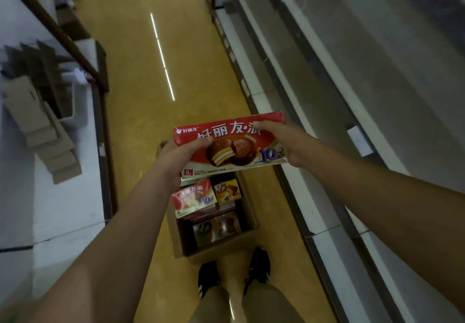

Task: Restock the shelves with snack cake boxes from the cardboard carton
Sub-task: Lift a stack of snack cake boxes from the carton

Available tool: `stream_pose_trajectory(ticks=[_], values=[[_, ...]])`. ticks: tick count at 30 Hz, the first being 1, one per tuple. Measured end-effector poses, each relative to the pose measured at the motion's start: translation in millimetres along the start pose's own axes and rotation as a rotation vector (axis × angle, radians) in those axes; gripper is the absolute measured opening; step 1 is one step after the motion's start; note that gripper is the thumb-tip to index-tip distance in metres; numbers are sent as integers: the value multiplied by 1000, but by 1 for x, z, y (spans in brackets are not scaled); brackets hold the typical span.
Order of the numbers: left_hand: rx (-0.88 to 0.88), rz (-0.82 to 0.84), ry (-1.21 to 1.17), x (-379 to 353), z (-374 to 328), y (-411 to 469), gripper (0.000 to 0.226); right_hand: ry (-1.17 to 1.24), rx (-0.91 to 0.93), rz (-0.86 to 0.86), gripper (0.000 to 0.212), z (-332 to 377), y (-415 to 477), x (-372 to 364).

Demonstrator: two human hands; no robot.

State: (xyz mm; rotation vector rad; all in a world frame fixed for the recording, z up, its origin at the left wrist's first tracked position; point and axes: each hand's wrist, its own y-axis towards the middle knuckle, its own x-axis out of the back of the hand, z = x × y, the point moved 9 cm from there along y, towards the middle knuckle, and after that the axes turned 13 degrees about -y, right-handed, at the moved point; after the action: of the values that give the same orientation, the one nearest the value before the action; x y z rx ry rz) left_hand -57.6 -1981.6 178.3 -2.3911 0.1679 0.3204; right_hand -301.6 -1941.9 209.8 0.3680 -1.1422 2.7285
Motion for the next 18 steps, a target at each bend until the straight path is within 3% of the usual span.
stream_pose_trajectory(ticks=[3,7,12,18], values=[[-53,72,48,-23,-37,-10,75,63,32,-29,24,29,-24,20],[-81,127,59,-56,-82,-24,67,97,75,-103,30,66,-55,49],[-174,183,91,-99,-138,-43,37,153,154,-231,27,106,-93,88],[-260,297,155,-147,-196,-65,46,205,226,-307,17,142,-142,125]])
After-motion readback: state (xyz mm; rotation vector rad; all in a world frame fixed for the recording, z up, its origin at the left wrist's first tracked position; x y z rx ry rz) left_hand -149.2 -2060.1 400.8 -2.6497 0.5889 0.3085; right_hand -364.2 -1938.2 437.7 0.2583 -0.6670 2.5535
